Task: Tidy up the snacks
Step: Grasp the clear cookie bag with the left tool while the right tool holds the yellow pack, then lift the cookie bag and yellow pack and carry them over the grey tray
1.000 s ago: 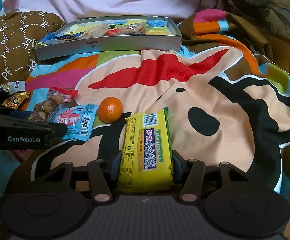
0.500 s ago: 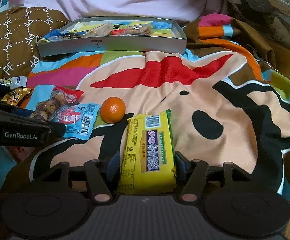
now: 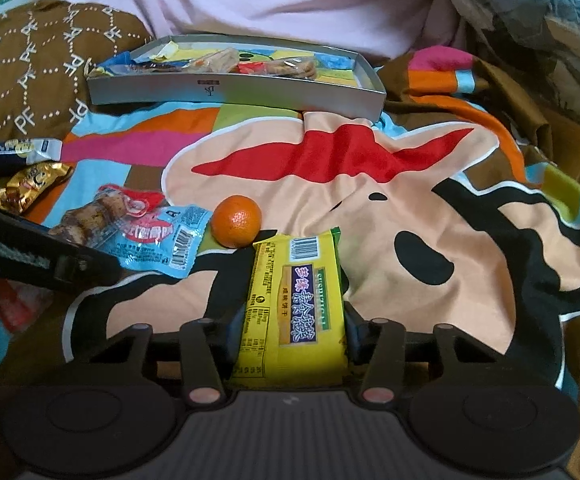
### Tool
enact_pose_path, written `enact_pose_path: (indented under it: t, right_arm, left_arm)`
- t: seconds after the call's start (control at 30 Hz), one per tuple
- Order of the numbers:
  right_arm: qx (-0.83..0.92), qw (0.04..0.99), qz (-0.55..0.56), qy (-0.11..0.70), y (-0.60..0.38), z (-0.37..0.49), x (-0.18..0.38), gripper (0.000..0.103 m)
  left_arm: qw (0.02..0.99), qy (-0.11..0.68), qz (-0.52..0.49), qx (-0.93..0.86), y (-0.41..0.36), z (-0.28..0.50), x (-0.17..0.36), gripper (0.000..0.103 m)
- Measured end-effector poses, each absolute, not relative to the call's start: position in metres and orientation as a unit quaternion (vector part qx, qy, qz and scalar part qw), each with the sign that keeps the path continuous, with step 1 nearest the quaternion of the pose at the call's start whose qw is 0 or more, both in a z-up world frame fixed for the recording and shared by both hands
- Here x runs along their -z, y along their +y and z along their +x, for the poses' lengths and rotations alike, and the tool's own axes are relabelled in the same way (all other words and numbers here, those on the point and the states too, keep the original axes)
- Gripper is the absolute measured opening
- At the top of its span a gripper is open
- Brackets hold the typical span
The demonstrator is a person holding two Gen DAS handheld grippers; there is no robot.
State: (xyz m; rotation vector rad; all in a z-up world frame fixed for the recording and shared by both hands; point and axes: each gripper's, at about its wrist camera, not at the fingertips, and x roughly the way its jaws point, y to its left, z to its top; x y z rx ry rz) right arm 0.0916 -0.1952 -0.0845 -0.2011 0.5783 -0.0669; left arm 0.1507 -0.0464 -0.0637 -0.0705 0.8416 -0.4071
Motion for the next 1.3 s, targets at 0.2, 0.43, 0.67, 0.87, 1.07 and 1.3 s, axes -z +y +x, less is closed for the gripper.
enact_pose_path:
  t: [0.2, 0.43, 0.67, 0.87, 1.07, 1.3]
  right_arm:
    - [0.046, 0.939, -0.202, 0.273, -0.176, 0.082, 0.087, 0.052]
    - [0.053, 0.926, -0.276, 0.252, -0.165, 0.071, 0.089, 0.052]
    - [0.059, 0.918, -0.322, 0.226, -0.162, 0.065, 0.085, 0.052]
    - [0.057, 0.915, -0.339, 0.212, -0.159, 0.063, 0.081, 0.052]
    - [0.044, 0.927, -0.298, 0.222, -0.159, 0.069, 0.066, 0.052]
    - [0.036, 0.941, -0.252, 0.224, -0.165, 0.077, 0.043, 0.052]
  left_arm:
    - [0.873, 0.433, -0.079, 0.209, -0.039, 0.138, 0.06, 0.049]
    - [0.851, 0.458, -0.139, 0.218, -0.03, 0.136, 0.057, 0.049]
    - [0.858, 0.443, -0.144, 0.216, -0.03, 0.132, 0.049, 0.048]
    - [0.872, 0.418, -0.135, 0.217, -0.03, 0.129, 0.039, 0.048]
    - [0.879, 0.399, -0.143, 0.219, -0.027, 0.128, 0.032, 0.048]
    - [0.888, 0.373, -0.151, 0.221, -0.023, 0.127, 0.024, 0.048]
